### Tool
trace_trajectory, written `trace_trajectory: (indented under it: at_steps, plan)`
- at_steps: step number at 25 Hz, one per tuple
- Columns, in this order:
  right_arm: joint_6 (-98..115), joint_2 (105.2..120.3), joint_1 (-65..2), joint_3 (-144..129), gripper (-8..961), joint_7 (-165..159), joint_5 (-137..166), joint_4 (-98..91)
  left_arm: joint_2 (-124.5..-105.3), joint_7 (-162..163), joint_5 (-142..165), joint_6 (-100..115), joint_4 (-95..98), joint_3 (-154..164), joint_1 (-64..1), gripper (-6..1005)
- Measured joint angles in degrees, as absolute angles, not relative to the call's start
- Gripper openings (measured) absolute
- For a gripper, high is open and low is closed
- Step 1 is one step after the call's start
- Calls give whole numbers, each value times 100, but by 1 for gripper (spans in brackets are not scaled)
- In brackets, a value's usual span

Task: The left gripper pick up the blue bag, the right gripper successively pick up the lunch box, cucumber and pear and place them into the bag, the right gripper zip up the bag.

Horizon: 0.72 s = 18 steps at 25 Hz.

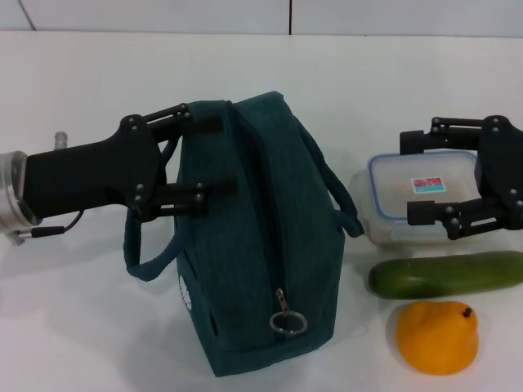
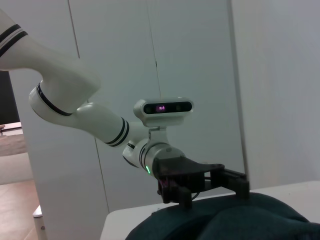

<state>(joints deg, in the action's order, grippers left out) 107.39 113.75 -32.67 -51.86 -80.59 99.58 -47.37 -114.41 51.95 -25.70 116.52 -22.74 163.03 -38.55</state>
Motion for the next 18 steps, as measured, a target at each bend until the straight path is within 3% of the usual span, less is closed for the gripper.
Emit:
trace_trajectory:
  at_steps: [13, 18]
  plan:
    - [10747, 11376, -3270, -5185, 872, -7985, 9957, -4746, -11436, 5422, -2701, 11653, -2260, 16294, -3886, 842]
    - [10756, 11357, -3303, -5185, 872, -7982, 9957, -4746, -11283, 6504, -2717, 11653, -2326, 16295, -4084, 842]
